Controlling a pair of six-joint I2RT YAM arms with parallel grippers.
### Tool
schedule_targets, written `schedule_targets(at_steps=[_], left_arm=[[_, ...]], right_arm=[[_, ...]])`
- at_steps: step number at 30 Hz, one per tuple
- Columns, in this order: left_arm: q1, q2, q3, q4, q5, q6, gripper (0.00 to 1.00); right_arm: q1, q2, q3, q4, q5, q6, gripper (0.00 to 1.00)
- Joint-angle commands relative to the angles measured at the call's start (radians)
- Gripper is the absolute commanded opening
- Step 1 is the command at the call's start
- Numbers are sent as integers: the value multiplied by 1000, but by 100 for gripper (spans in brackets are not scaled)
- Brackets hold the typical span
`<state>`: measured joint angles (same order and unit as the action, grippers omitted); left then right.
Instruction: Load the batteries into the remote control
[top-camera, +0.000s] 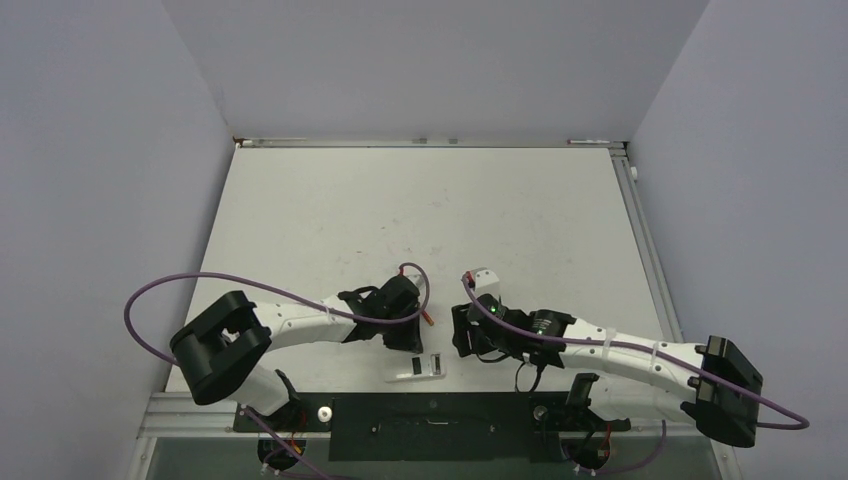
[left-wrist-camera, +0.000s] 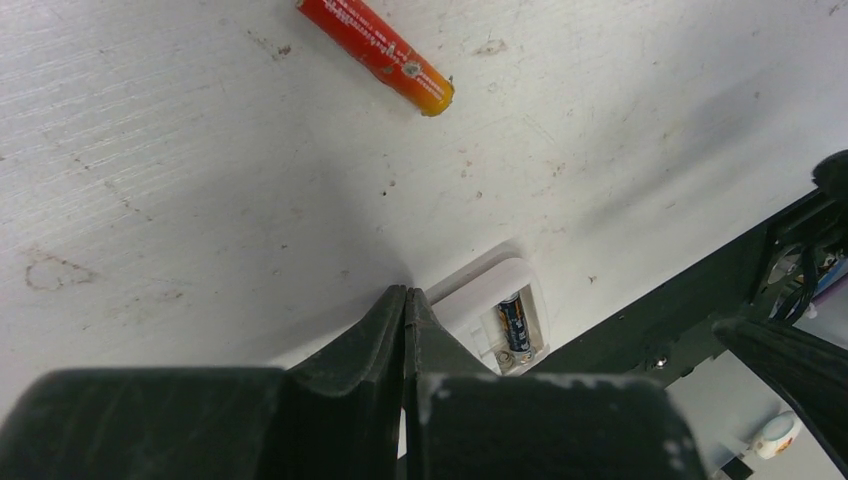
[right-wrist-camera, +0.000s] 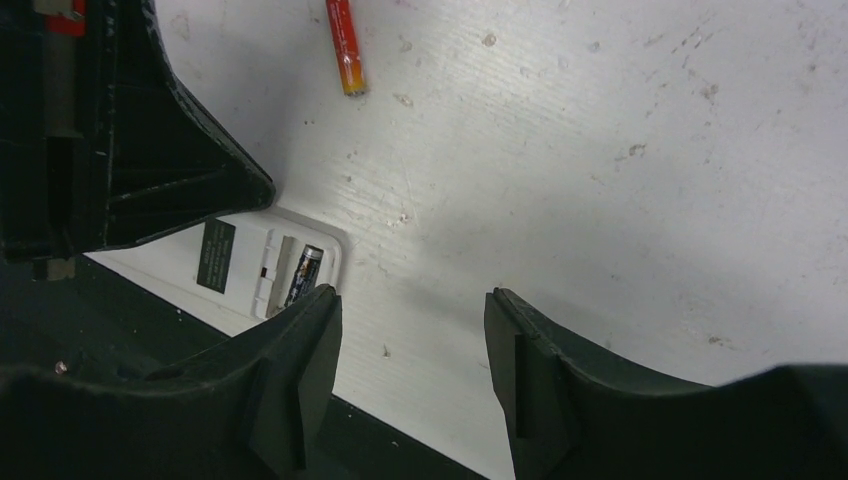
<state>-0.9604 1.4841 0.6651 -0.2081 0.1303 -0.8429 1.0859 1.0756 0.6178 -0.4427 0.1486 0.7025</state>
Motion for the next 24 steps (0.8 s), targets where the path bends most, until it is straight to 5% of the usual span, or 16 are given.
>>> schedule_targets(at_steps=[1,24], left_arm=[[-5,-4,40,-23,-28,38,0],[33,-342,-78,-154,-153,34,3]], right_arm=[[-6,-18,-42,41,-37,81,54],[118,203,-17,227,-49,255,47]])
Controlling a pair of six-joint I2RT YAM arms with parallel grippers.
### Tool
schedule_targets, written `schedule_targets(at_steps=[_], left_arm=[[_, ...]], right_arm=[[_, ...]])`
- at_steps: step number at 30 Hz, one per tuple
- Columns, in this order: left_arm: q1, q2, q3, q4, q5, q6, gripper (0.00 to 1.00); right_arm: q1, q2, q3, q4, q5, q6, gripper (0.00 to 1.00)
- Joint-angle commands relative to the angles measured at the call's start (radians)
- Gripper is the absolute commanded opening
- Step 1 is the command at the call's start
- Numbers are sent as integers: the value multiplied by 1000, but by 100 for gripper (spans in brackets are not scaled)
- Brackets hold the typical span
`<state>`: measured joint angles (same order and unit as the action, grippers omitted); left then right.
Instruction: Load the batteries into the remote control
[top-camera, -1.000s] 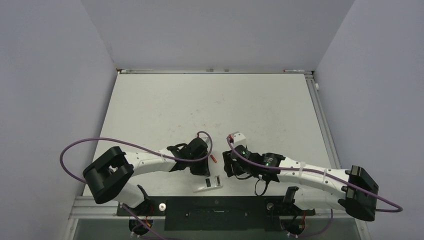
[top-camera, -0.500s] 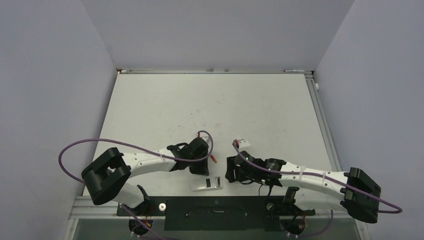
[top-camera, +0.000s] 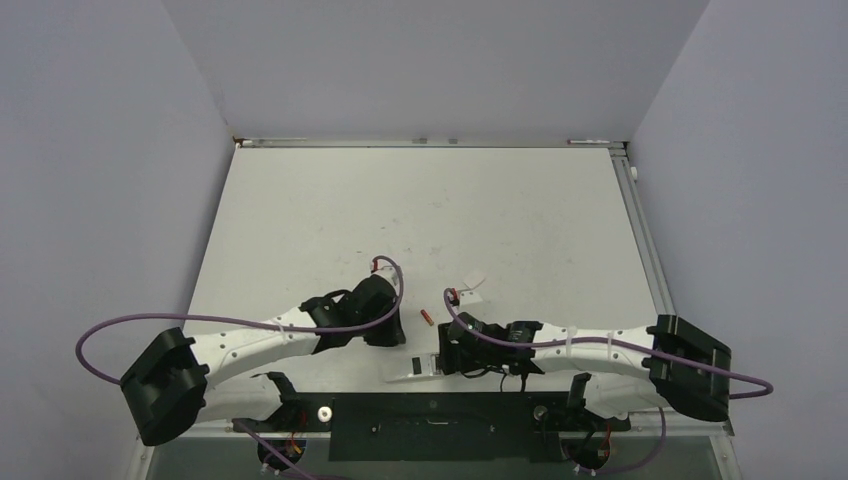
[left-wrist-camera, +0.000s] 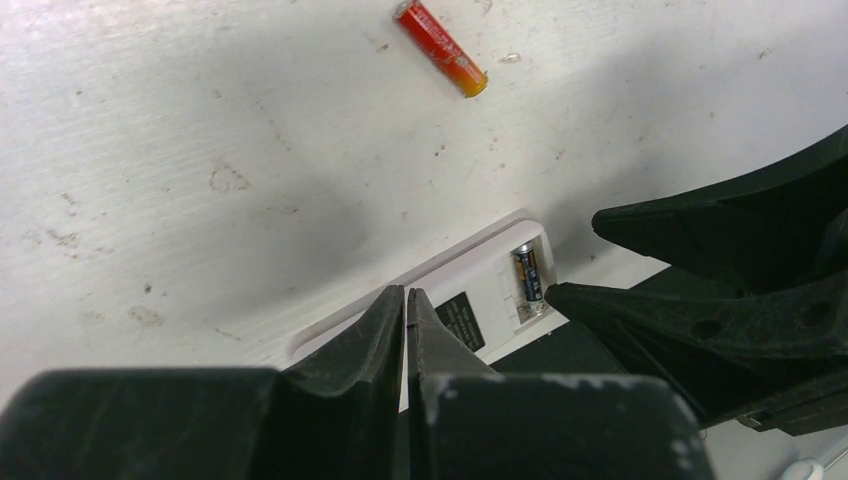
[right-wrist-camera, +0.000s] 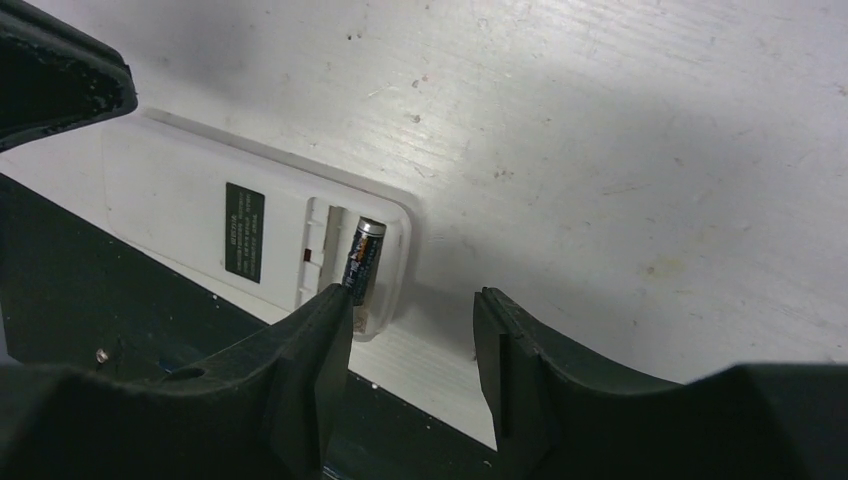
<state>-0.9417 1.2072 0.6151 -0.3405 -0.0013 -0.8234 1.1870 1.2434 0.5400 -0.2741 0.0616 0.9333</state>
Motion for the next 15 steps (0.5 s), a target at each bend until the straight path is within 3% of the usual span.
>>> schedule_targets(at_steps=[1,15], left_arm=[[15,-79,-38,-22,-22,14,3],[41,-147,-103,1,1,15,3]], right_arm=[[21,47,70,60,39,25,47],[45,108,114,-6,107,56,40]])
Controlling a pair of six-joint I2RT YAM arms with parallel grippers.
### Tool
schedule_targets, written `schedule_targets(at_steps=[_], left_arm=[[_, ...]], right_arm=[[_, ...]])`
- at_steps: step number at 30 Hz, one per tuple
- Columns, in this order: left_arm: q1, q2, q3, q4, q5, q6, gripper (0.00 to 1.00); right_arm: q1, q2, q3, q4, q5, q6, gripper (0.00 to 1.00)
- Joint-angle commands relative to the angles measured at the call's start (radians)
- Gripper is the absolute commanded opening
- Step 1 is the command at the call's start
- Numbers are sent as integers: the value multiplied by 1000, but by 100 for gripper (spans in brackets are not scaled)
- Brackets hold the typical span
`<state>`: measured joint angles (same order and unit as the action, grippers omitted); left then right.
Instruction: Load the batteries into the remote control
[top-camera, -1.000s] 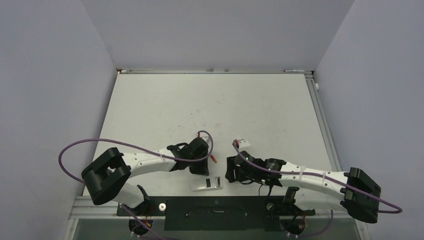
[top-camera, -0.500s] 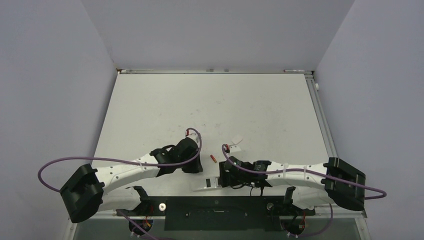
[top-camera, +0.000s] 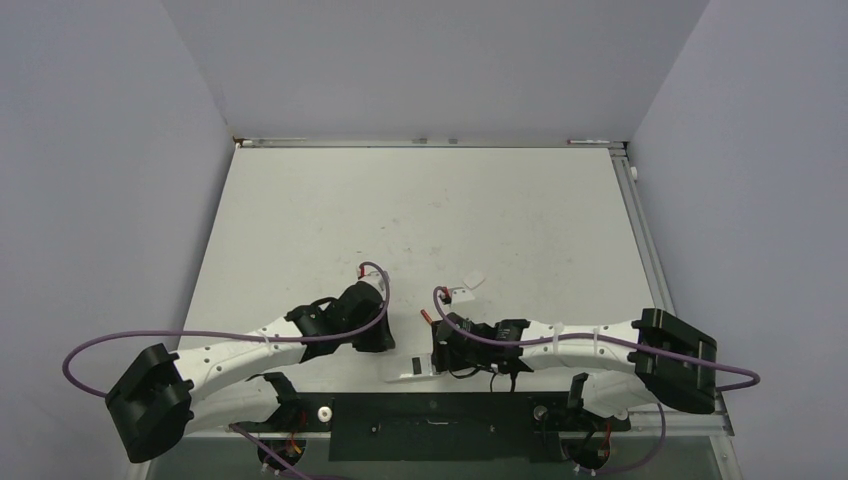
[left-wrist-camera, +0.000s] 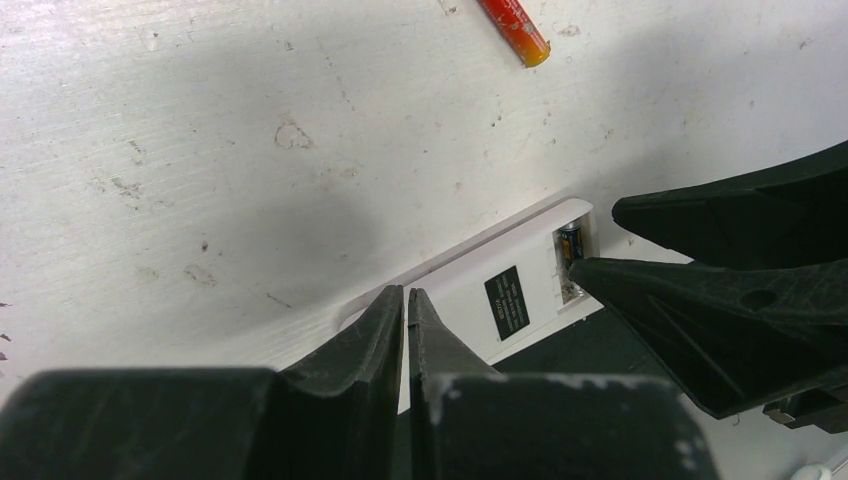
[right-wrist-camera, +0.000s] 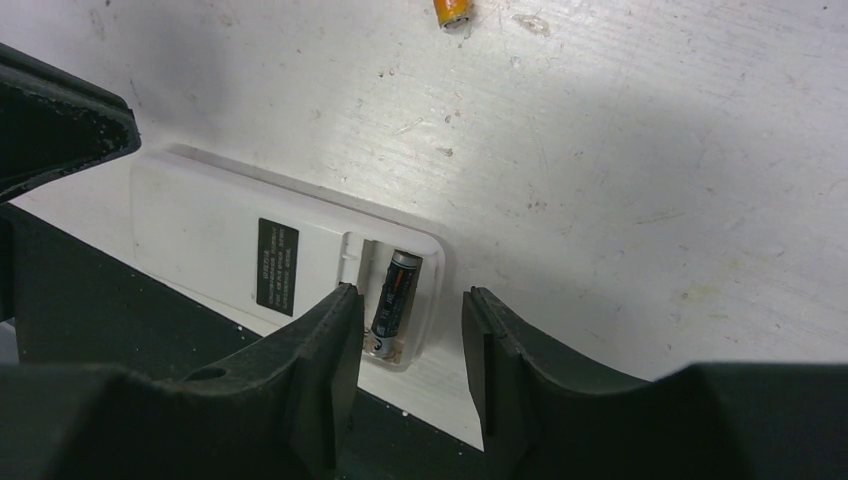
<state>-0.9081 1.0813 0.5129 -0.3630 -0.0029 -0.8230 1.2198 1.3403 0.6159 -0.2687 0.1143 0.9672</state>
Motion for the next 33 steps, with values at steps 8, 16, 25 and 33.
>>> schedule_targets(at_steps=[8,16,25,33], left_arm=[[13,-10,-2,30,33,20,3],[18,-4,-2,35,41,19,3],[19,12,8,38,47,20,3],[23,-14,42,-16,36,21,10]], right_arm=[[23,56,32,17,45,31,40],[30,79,39,-10,71,24,25],[42,70,41,-34,94,31,9],[44,34,72,-61,113,18,33]])
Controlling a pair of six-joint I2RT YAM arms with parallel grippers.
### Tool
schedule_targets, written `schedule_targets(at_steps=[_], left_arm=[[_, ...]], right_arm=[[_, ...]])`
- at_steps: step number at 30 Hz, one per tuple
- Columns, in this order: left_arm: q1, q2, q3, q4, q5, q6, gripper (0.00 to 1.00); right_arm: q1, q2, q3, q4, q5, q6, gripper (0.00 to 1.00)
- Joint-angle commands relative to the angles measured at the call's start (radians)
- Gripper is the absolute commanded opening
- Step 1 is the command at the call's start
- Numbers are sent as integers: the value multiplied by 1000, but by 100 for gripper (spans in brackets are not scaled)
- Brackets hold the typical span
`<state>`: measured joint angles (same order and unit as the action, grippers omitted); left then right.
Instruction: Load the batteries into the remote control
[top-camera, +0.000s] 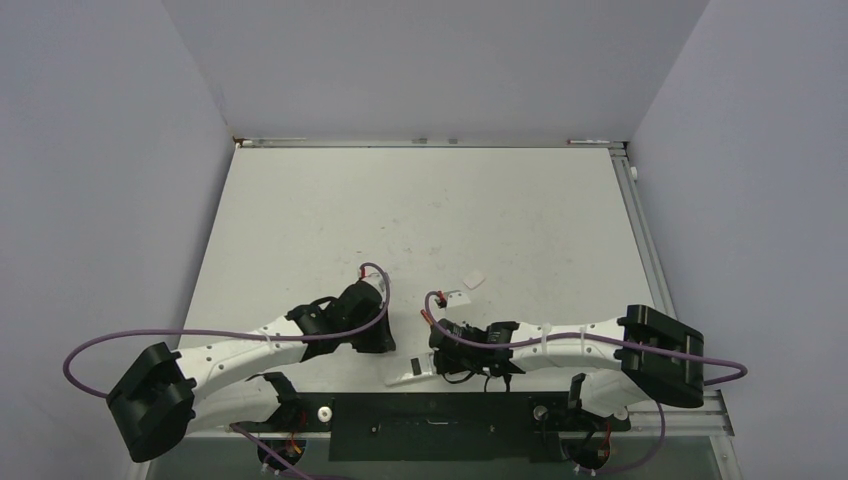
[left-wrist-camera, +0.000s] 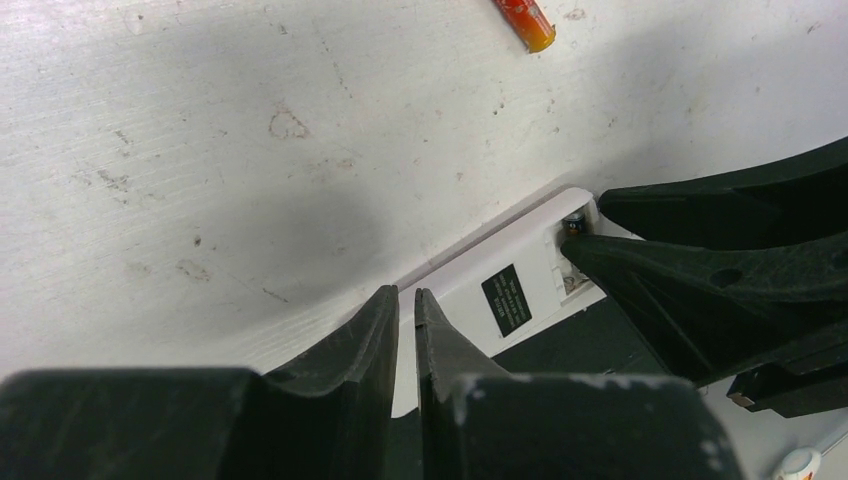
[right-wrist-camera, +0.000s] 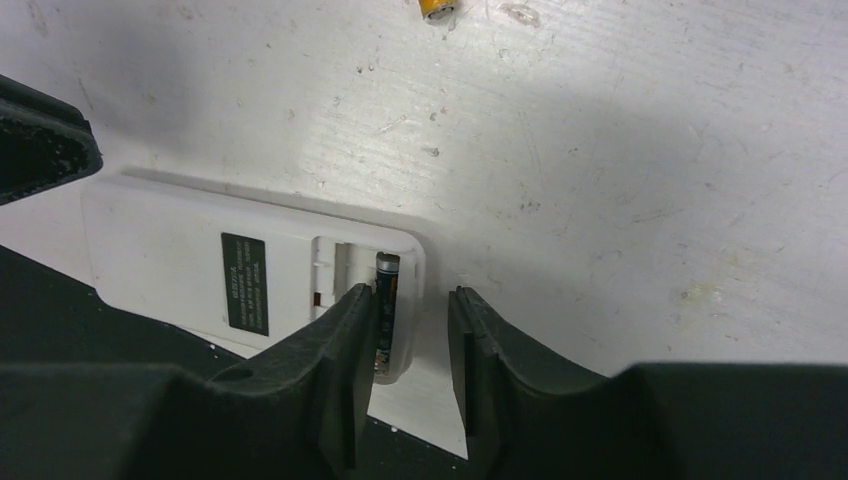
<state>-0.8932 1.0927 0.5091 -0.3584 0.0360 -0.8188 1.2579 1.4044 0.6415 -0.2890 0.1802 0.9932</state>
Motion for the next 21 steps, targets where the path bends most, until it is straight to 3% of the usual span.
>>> schedule_targets(at_steps=[1,11,21], left_arm=[[9,-33,51,-34,-7,17,12],[-7,-141,41,-100,114,-63,18],[-148,-149,-59,70,203,-274,28]], right_arm=[[5,-40,58,-51,56,-17,36],[-16,-98,132,-140,114,-101,41],[-91,-166,98,-132,102,-158,42]])
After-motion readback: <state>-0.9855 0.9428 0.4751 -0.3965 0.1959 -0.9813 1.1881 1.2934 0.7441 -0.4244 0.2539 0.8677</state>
